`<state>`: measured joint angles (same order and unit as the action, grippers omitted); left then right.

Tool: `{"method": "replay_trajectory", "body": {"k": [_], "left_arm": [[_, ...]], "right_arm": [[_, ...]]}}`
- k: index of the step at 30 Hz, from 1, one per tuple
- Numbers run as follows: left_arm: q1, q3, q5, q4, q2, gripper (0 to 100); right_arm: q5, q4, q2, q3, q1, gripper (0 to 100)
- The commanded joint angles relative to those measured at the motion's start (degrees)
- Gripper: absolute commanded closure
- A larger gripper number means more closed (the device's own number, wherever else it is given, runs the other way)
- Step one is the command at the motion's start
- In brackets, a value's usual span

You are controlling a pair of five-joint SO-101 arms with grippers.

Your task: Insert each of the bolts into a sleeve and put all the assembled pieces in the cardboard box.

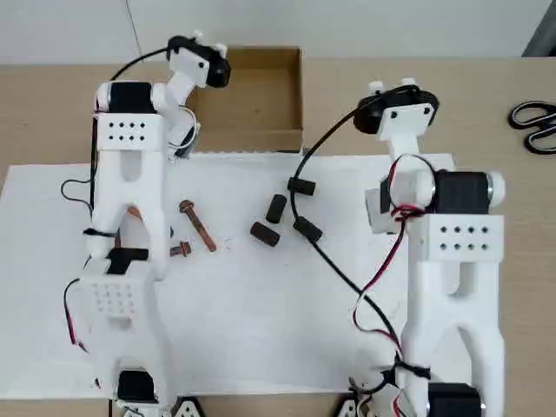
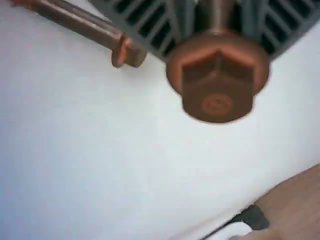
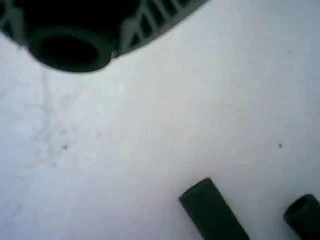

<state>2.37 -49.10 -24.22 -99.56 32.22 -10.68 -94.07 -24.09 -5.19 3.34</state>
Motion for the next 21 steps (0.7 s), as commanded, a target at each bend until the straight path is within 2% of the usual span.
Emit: {"method": "replay_trajectory", "body": {"k": [1,4,7,11,14,16,21], "left_arm": [[-0.18,5.14,0.35,-0.97,-13.98,99],[-0.18,11.82,0.88,-0.88,-22.24,99],[0.09,17.89,7.38,-0.88,-30.33,99],[0.18,23.34,7.38,-0.62,-39.74,99],[0.18,25.36,10.29,0.62,-45.36,99],[0.00,27.12,13.80,1.14,-48.35,99],[-0.18,33.27,28.84,5.71,-54.59,99]], "right_arm": [[-0.88,-1.19,-4.79,2.55,0.66,99.5],[-1.05,-1.19,-8.40,2.46,0.66,99.5],[-1.14,-1.19,-11.21,2.37,0.75,99.6],[-1.14,-1.01,-14.73,0.35,0.57,99.6],[-0.70,-0.48,-18.33,-0.97,0.84,99.6],[-0.62,1.19,-20.79,-2.29,0.92,99.6],[0.62,7.87,-29.49,-12.22,1.45,99.6]]}}
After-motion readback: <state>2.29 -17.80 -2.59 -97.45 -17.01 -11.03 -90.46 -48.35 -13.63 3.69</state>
